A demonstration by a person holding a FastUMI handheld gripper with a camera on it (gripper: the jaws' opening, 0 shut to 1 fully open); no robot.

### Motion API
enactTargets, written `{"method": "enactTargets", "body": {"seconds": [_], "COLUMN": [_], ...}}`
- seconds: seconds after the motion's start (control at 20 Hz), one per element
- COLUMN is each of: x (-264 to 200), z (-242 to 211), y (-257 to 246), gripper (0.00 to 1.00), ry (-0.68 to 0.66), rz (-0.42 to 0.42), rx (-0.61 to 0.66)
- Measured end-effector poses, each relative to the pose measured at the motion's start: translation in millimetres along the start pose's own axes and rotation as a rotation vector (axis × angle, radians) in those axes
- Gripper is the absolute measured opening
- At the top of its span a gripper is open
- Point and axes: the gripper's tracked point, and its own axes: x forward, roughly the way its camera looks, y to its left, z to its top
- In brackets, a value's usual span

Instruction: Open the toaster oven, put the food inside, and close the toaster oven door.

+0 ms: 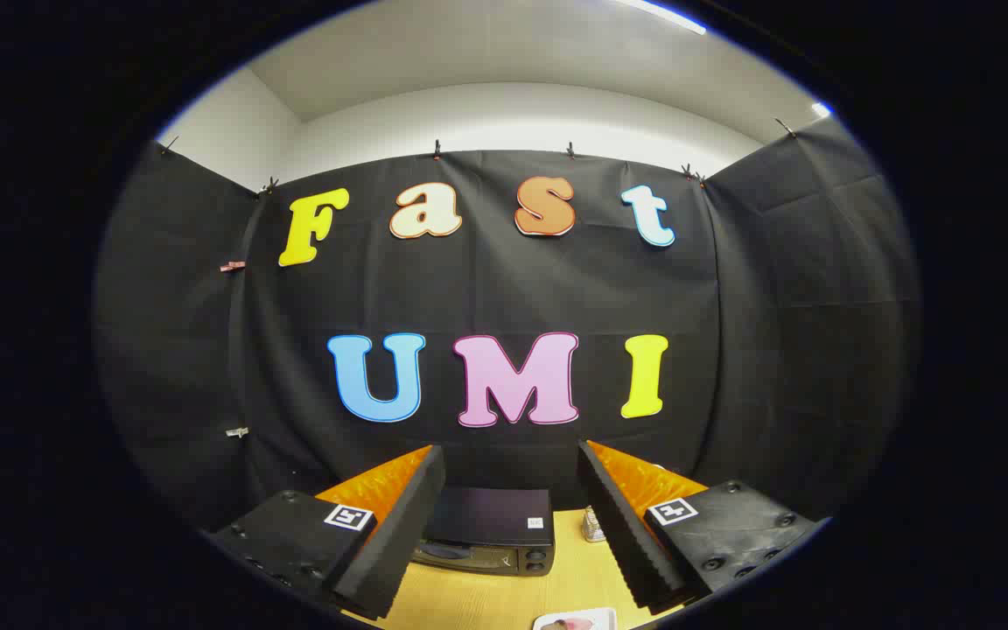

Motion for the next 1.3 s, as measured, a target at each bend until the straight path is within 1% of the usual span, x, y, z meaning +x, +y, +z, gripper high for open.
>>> {"method": "enactTargets", "body": {"seconds": [0.3, 0.6, 0.75, 1.05, 1.3], "x": [2.2, 6.4, 7.3, 9.6, 11.3], "z": [1.5, 0.0, 2.2, -1.0, 1.3], "y": [-3.8, -15.5, -14.6, -24.7, -23.3], "gripper": [0.98, 0.98, 0.98, 0.98, 0.98], "ry": [-0.007, -0.004, -0.009, 0.000, -0.009], "rz": [-0.007, -0.034, -0.026, -0.044, -0.043], "rx": [-0.010, -0.018, -0.017, -0.020, -0.032]}}
